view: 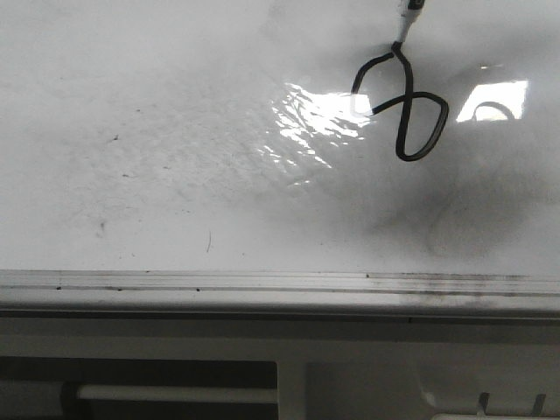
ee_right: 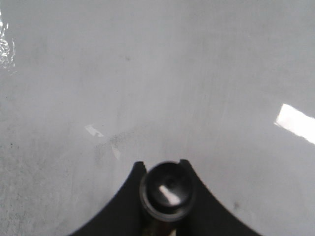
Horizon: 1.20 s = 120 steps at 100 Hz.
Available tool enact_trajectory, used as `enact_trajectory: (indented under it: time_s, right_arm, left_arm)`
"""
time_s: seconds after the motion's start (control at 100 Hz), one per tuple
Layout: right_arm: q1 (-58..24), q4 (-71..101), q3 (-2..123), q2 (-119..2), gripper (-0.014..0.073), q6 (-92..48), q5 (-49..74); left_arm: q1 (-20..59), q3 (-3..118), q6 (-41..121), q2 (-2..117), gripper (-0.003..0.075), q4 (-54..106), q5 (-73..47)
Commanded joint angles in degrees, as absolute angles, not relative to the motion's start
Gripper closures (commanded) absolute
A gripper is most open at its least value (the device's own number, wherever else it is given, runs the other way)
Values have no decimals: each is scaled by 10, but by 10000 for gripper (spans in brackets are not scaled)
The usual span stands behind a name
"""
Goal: Write number 8 on whiteboard
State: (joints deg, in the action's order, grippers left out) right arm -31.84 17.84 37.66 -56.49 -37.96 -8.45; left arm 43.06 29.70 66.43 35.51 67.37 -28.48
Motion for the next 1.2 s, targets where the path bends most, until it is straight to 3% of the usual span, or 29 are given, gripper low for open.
enact_trajectory:
  time_s: [0.0,0.16,0.39,0.46,0.59,0.66,0.88,1.19]
  right_arm:
    - [-311,169,396,-561,639,-390,-103]
    - [-313,181,396,-514,639,-390,-13]
    - [-313,250,396,-446,664,-390,207]
    - [-314,287,396,-440,664,-393,239]
    - [-344,359,396,-442,664,-443,262]
    - [-371,388,396,-449,664,-478,262]
    - [-465,401,396,-487,664,-505,228]
    - [-539,411,396,-513,664,-505,165]
  left_arm:
    - [431,312,660,355,741,694,-283]
    - [431,312,660,355,741,694,-286]
    - [432,312,670,370,729,686,-296]
    - [432,312,701,390,653,693,-310]
    - [432,312,771,449,409,755,-326]
    - [432,312,829,484,343,812,-337]
    - [432,316,1003,596,343,939,-432]
    - [432,316,1136,669,343,989,-493]
